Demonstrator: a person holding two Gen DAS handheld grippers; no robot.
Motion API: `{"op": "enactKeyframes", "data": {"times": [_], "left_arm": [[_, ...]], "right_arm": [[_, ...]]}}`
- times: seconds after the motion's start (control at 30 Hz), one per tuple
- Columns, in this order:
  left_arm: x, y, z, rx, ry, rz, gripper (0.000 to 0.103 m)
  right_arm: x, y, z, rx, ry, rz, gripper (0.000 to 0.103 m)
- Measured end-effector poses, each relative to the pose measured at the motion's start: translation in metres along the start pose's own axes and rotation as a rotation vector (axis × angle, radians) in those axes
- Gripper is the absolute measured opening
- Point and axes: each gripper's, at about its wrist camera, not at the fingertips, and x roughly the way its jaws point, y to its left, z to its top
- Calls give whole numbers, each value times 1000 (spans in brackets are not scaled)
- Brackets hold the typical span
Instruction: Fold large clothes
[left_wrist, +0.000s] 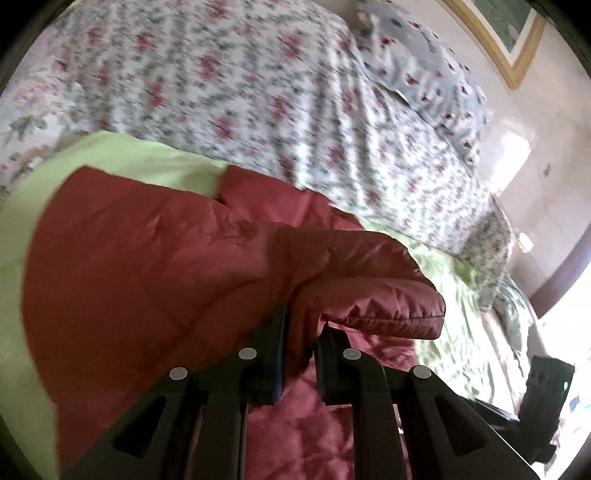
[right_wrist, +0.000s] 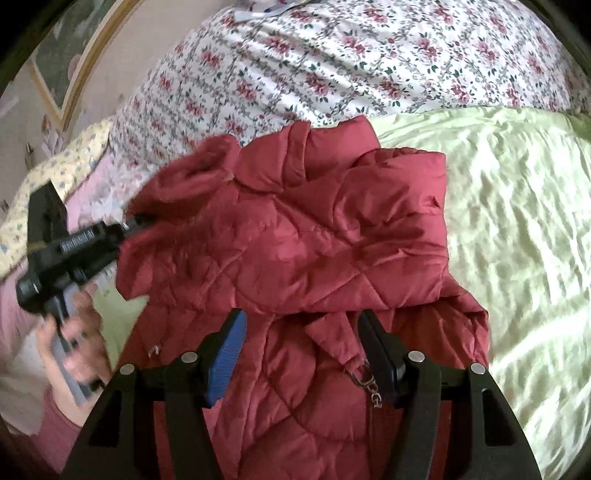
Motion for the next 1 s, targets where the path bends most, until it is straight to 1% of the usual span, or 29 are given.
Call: {"op": "enactKeyframes", "data": {"times": [0.13, 0.3, 0.37, 0.43, 0.47, 0.5, 0.53, 0.6, 0.63, 0.67, 0.7, 0.73, 0.8, 0.87, 0.93, 0.97, 1.0], "left_arm": [[29, -9, -10, 13, 36, -51, 12], [65, -17, -18, 39, 79, -61, 12], [73, -18, -20, 46, 87, -54, 12], [77, -15, -19, 44, 91, -52, 12], [78, -18, -19, 46, 89, -50, 12], [79, -19, -19, 50, 89, -48, 12], [83, -22, -18, 56, 91, -45, 12], [89, -28, -18, 75, 96, -34, 12], [91, -30, -18, 81, 100, -30, 12], [90, -32, -22, 87, 102, -26, 13], [90, -33, -23, 95, 107, -20, 17], [91, -33, -24, 104, 119, -14, 18], [92, -33, -26, 120, 159, -17, 23], [90, -32, -26, 127, 187, -38, 37], [81, -30, -25, 138, 187, -44, 68], [76, -29, -24, 138, 182, -41, 73], [69, -26, -23, 140, 171, -36, 73]], "right_arm": [[-2, -20, 12, 103, -21, 61, 66], [3, -54, 31, 288, -51, 207, 66], [11, -61, 38, 322, -49, 236, 67], [26, -67, 45, 356, -17, 239, 69], [34, -69, 47, 372, 1, 254, 69], [46, -70, 49, 392, 24, 287, 69], [53, -72, 50, 414, 44, 300, 69], [65, -70, 52, 431, 59, 316, 68], [70, -70, 52, 436, 60, 321, 62], [75, -69, 53, 443, 63, 329, 53], [78, -69, 53, 445, 69, 326, 22], [81, -68, 53, 445, 73, 327, 12], [76, -67, 54, 425, 44, 295, 9], [71, -66, 56, 402, 22, 263, 7], [63, -66, 58, 376, -7, 228, 6], [59, -67, 59, 365, -20, 212, 6], [54, -68, 59, 356, -33, 195, 6]]}}
